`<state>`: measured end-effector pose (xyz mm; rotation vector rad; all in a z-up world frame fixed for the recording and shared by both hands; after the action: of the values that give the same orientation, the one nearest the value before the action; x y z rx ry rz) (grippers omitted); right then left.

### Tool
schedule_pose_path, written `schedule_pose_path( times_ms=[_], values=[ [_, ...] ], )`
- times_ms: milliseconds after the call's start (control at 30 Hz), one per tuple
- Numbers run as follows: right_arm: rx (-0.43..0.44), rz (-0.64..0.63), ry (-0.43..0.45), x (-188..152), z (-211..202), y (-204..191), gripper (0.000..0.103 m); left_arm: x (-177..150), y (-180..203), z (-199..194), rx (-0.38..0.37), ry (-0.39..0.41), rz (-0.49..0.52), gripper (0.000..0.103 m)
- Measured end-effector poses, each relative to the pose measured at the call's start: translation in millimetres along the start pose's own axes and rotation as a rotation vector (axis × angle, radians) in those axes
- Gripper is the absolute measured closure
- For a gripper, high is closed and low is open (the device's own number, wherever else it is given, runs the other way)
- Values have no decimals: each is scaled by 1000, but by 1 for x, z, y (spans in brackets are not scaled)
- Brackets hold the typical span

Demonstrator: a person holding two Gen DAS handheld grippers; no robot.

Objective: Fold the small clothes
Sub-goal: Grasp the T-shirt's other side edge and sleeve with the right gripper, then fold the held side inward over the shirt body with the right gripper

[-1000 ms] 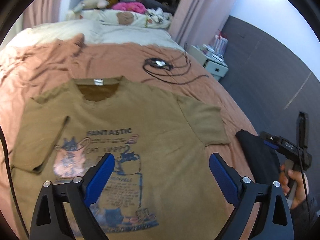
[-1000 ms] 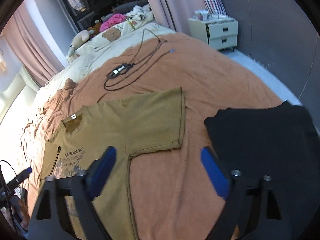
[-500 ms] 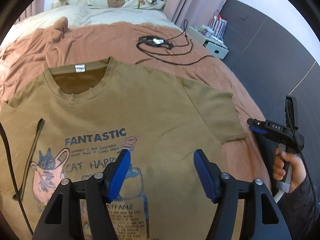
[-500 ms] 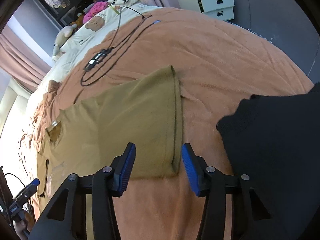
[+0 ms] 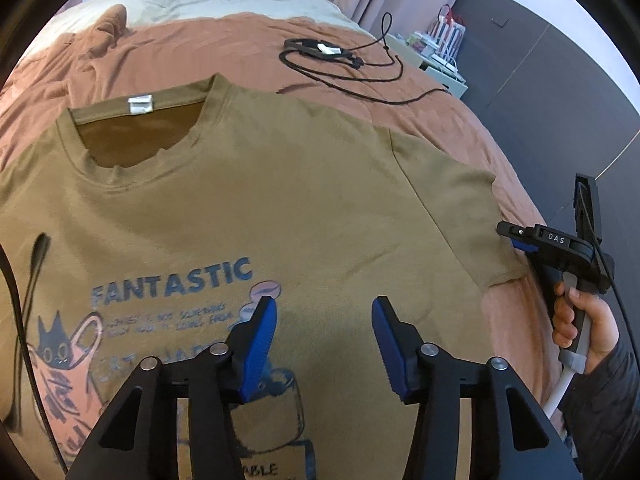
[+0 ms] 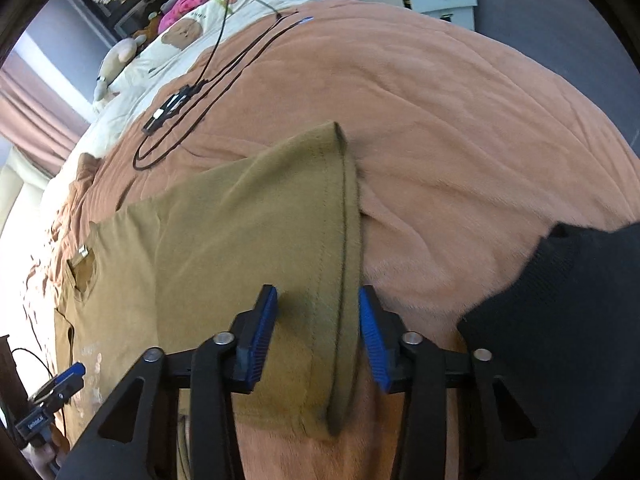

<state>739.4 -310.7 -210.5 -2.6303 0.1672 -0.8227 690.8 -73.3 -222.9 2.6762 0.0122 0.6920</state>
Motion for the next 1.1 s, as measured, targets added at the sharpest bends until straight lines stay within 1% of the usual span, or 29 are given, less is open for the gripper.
schedule_pose_path(
  times_ms=[33, 67, 100, 133, 200, 300, 467, 767, 933, 1000, 1100],
  values=[
    [-4, -2, -3, 1, 2, 1, 78, 1, 2, 3, -5, -2, 1, 57],
    [-3, 2, -6, 3, 2, 3, 83, 3, 6, 6, -14, -5, 3, 60],
    [6, 8, -10, 4, 3, 2, 92, 5, 9, 9, -21, -7, 4, 63],
    [17, 12, -10, 6, 1, 2, 98, 7, 13, 12, -29, -9, 6, 65],
    [27, 3, 5, 10, -5, -2, 101, 11, 25, 20, -50, -15, 12, 74],
    [37, -13, 27, 14, -18, -9, 102, 16, 42, 29, -85, -21, 12, 81],
    [70, -46, 63, 18, -40, -29, 103, 18, 66, 45, -137, -44, -1, 89],
    [121, -99, 100, 21, -71, -61, 103, 11, 90, 73, -161, -85, -4, 92],
    [152, -117, 104, 17, -81, -77, 103, 5, 104, 87, -190, -118, -17, 92],
    [164, -127, 104, 14, -84, -85, 103, 5, 109, 91, -189, -122, -16, 92],
    [186, -136, 101, 12, -86, -96, 103, 6, 112, 92, -209, -133, -36, 92]
  ],
)
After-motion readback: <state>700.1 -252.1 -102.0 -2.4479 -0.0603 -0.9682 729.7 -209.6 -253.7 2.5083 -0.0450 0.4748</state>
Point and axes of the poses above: each gripper's, at about its wrist camera, not at the fingertips, and z roughly the way its jaws point, y to its right, x to its top, the point moved 9 cm from there along z, roughly the way its jaws point, and after that the axes turned 3 degrees about -z, right-handed, at the moved point
